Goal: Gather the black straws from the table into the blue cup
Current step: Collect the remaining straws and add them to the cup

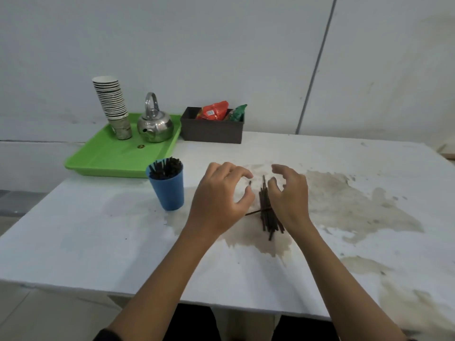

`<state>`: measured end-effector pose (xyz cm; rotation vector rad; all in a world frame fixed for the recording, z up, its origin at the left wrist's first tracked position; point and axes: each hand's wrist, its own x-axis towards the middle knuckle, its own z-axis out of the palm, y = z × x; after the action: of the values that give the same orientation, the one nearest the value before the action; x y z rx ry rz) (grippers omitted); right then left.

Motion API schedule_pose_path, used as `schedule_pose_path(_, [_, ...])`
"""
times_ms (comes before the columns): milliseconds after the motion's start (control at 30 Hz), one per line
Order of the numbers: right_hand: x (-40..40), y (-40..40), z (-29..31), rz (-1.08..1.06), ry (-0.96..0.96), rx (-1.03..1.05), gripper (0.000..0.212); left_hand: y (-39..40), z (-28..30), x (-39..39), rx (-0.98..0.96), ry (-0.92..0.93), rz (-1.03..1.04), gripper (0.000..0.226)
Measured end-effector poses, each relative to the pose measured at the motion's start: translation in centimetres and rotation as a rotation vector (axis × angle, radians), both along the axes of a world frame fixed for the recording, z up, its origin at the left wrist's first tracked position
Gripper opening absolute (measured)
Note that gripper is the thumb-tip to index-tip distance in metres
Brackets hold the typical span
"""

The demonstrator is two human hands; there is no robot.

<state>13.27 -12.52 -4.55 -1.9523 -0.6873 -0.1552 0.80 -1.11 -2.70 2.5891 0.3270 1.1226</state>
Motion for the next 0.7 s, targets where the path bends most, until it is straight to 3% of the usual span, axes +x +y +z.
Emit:
schedule_pose_path(133, [1.2,-3.4,-1.4,-0.171,0.012,-0.04,0.012,-1.4,-2.1,2.0,-0.157,0.23,-0.04,0.021])
schedule_pose_path(233, [2.0,-4.8,-2.4,-0.172,0.051,-0.077,0.051,-2.5,-3.6,3.2,-0.199,0.307,0.024,0.025])
schedule_pose_path(333, [2.4,-5.5,-3.3,-0.081,0.053,-0.17,0.059,-3.2,-4.5,4.2,-0.23,0.308,0.125,0.022])
schedule_pose_path(467, [2.4,-5.2,-3.6,0.062,-0.073,-0.344,0.051,-3.5,-5.1,5.2,-0.318,0.295,0.212,0.011])
schedule_pose_path(600, [2.3,-4.7,-3.7,0.088,-0.058,-0.377,0.04,-2.9,-5.4,5.6,-0.326,0.162,0.305,0.018])
schedule_pose_path(700, [2.0,-3.6,-3.0,0.055,0.019,-0.369,0.041,-1.6,-5.8,5.9,-0.362,0.208,0.396,0.028])
